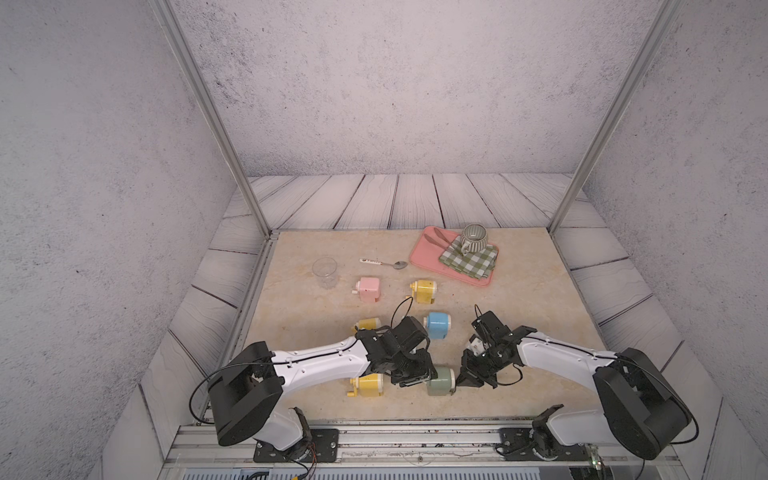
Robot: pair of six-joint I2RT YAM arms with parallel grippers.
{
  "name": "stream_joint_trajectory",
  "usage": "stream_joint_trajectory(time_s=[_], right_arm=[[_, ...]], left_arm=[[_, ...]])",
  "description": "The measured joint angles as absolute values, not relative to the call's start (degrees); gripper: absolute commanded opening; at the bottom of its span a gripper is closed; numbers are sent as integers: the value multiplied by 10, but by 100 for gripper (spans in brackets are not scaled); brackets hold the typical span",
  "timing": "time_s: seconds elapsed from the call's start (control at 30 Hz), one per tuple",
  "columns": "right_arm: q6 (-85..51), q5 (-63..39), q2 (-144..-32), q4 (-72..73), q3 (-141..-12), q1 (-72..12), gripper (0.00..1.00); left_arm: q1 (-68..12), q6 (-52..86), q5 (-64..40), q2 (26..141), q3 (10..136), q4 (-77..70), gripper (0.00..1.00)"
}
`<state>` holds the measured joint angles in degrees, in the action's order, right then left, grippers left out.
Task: Put the tray back into the pencil sharpener
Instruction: Close the container of the pencil sharpener.
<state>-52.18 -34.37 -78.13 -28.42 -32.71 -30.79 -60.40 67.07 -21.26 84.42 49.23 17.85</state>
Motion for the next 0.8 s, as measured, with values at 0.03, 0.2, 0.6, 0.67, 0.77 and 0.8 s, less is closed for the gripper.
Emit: stream_joint_trajectory(time_s=[0.03, 0.2, 0.6, 0.67, 0.77, 0.8], right_arm=[[-523, -344, -781, -283, -327, -308, 0], [-524, -347, -781, -275, -326, -308, 0], [-529, -361, -781, -262, -322, -308, 0], [-530, -361, -781, -259, -322, -308, 0], [-532, -364, -781, -258, -322, -308, 0], [-533, -365, -781, -258, -321, -308, 0]], left_arm=[[-604, 671, -213, 844, 492, 178, 49], [-604, 671, -213, 844, 492, 178, 49], [-604, 671, -213, 844, 492, 177, 48], [-604, 671, -213, 844, 492, 176, 48], [-604, 671, -214, 845, 492, 176, 48], [-604, 671, -214, 845, 492, 176, 48]])
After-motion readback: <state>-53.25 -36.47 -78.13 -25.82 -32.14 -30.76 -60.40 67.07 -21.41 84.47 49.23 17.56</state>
